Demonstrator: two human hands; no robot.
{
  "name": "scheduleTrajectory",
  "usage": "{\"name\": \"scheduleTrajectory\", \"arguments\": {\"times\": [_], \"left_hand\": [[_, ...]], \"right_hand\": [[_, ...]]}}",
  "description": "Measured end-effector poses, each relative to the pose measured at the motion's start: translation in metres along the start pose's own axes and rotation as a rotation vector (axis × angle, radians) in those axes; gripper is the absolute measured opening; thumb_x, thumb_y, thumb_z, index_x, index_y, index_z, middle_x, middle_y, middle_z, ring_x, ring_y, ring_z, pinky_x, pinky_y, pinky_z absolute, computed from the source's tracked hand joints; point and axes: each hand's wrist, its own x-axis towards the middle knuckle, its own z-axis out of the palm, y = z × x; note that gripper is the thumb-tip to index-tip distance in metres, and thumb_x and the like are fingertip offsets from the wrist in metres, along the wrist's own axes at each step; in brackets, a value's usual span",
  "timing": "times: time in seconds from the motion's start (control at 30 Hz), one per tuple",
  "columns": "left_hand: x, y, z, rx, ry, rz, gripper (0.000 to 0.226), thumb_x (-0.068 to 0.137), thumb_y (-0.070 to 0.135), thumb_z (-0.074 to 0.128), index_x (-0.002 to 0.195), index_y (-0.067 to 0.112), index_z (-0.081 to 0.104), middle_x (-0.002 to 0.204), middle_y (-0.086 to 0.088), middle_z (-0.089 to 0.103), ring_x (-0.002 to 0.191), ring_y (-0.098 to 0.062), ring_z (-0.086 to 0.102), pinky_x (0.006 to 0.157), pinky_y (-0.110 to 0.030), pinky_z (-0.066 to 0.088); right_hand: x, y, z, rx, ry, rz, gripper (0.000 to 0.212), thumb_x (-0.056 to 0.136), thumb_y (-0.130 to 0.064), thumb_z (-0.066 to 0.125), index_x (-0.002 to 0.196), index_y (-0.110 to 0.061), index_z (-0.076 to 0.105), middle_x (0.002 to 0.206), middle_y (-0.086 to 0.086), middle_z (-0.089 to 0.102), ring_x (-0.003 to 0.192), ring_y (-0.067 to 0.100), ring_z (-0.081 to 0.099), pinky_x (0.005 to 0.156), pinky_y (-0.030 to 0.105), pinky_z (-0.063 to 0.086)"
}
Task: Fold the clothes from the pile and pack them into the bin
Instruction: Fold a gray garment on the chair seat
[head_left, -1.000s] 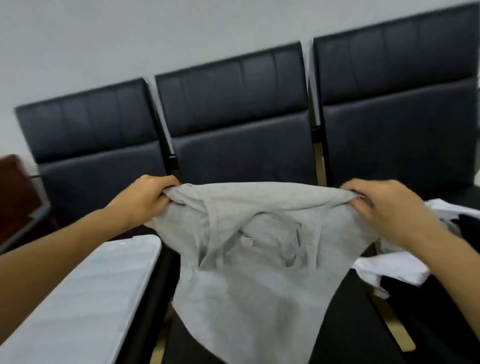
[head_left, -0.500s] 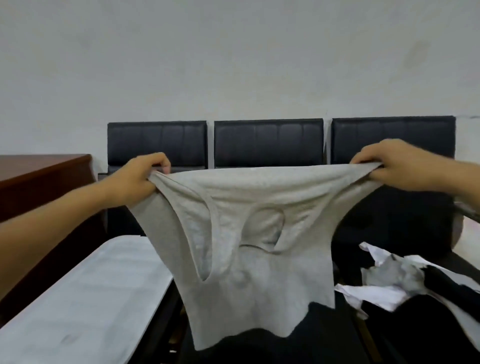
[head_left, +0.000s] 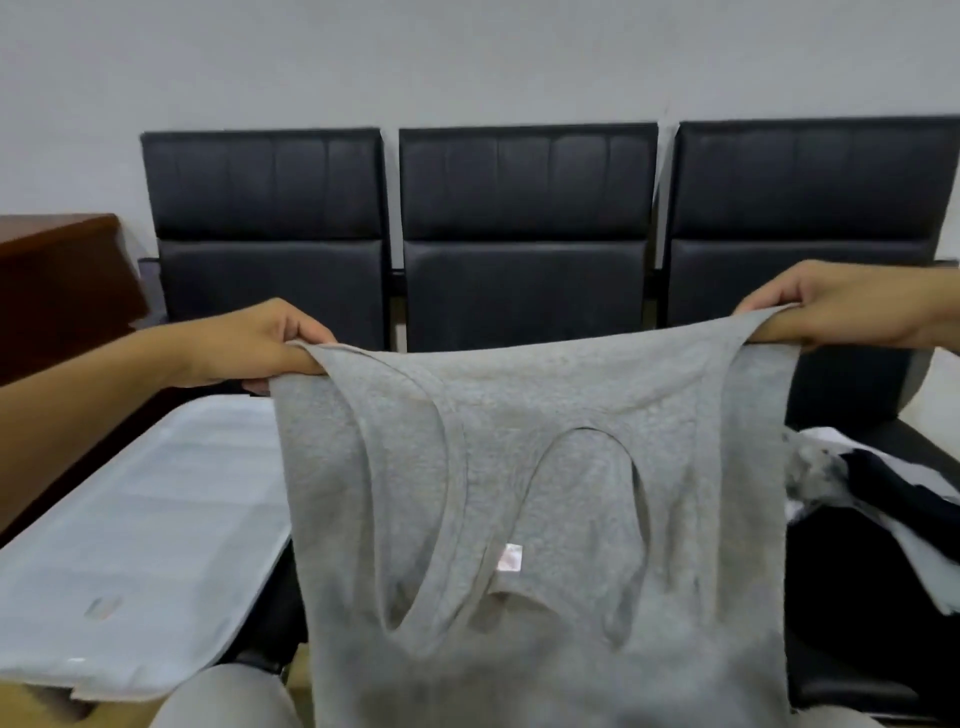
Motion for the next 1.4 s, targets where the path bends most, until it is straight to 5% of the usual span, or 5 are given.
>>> {"name": "scheduleTrajectory", "arguments": {"times": [0.7, 0.97, 1.17, 1.27, 1.4], "left_hand": [[0.220, -0.118, 0.124, 0.052, 0.466, -0.109, 0.023, 0.092, -0.004, 0.056, 0.099, 0.008, 0.074, 0.097, -0.008, 0.068, 0.092, -0.019, 0.061, 0.078, -0.026, 0.049], [0.123, -0.127, 0.162, -0.030, 0.241, 0.147, 0.030, 0.085, -0.011, 0.065, 0.089, 0.019, 0.068, 0.086, 0.007, 0.062, 0.083, 0.002, 0.062, 0.074, -0.011, 0.046], [0.036, -0.161, 0.214, 0.324, -0.388, 0.087, 0.071, 0.067, 0.062, 0.077, 0.127, 0.056, 0.038, 0.124, 0.036, 0.036, 0.119, 0.011, 0.034, 0.101, -0.017, 0.031], [0.034, -0.164, 0.242, 0.425, -0.356, 0.055, 0.098, 0.060, 0.082, 0.061, 0.144, 0.049, 0.022, 0.139, 0.031, 0.017, 0.126, 0.006, 0.023, 0.106, -0.024, 0.032], [0.047, -0.161, 0.264, 0.588, -0.125, 0.164, 0.033, 0.095, 0.024, 0.053, 0.128, 0.023, 0.052, 0.130, 0.005, 0.047, 0.116, -0.014, 0.047, 0.100, -0.030, 0.044]], "right_hand": [[0.209, 0.164, 0.126, -0.271, 0.441, 0.059, 0.024, 0.097, -0.005, 0.051, 0.114, -0.009, 0.068, 0.108, 0.008, 0.053, 0.101, 0.035, 0.056, 0.090, 0.046, 0.048], [0.123, 0.156, 0.154, -0.328, 0.366, -0.220, 0.022, 0.083, 0.007, 0.063, 0.093, -0.011, 0.072, 0.086, -0.001, 0.056, 0.079, 0.016, 0.055, 0.073, 0.019, 0.037], [0.039, 0.190, 0.217, -0.621, -0.229, 0.104, 0.049, 0.092, -0.012, 0.049, 0.128, -0.045, 0.051, 0.131, -0.016, 0.046, 0.129, 0.008, 0.044, 0.093, 0.026, 0.037], [0.037, 0.158, 0.246, -0.688, -0.099, 0.090, 0.056, 0.087, -0.008, 0.051, 0.135, -0.037, 0.047, 0.141, -0.014, 0.042, 0.132, 0.010, 0.045, 0.089, 0.025, 0.038], [0.049, 0.093, 0.314, -0.276, 0.030, -0.084, 0.047, 0.094, -0.021, 0.053, 0.140, -0.030, 0.048, 0.140, -0.010, 0.048, 0.126, 0.011, 0.049, 0.106, 0.023, 0.037]]}}
